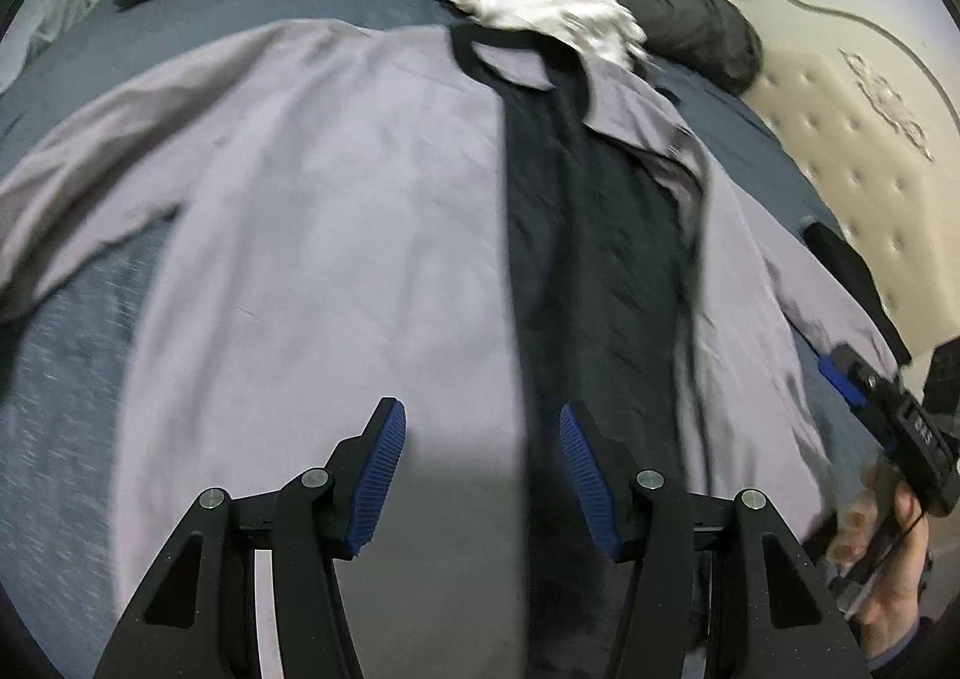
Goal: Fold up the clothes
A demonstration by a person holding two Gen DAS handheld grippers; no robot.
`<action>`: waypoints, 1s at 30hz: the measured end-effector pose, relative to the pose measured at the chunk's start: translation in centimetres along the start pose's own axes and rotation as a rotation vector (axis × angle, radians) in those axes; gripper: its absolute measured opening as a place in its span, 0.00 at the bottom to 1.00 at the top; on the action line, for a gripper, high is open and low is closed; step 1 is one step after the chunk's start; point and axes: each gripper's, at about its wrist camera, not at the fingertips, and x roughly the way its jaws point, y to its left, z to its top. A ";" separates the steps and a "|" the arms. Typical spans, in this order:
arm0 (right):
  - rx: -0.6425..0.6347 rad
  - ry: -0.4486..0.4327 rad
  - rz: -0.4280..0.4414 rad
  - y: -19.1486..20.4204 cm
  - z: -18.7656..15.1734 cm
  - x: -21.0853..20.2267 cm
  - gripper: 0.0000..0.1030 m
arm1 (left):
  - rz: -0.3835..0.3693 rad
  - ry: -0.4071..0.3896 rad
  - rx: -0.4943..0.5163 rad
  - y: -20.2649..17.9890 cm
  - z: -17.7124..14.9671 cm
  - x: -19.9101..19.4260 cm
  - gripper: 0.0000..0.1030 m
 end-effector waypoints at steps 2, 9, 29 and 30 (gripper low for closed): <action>0.021 -0.016 -0.002 -0.7 0.0 -0.6 0.62 | -0.022 0.018 0.013 -1.9 -0.6 0.7 0.56; 0.112 -0.071 0.011 -3.7 0.8 -2.1 0.65 | -0.093 0.080 0.036 -7.5 -1.0 4.3 0.56; 0.241 -0.085 0.022 -9.7 1.5 -2.5 0.65 | -0.050 0.153 0.083 -11.0 -1.5 8.2 0.31; 0.243 -0.085 0.020 -9.7 1.4 -2.6 0.65 | -0.047 0.156 0.090 -11.1 -1.6 8.3 0.29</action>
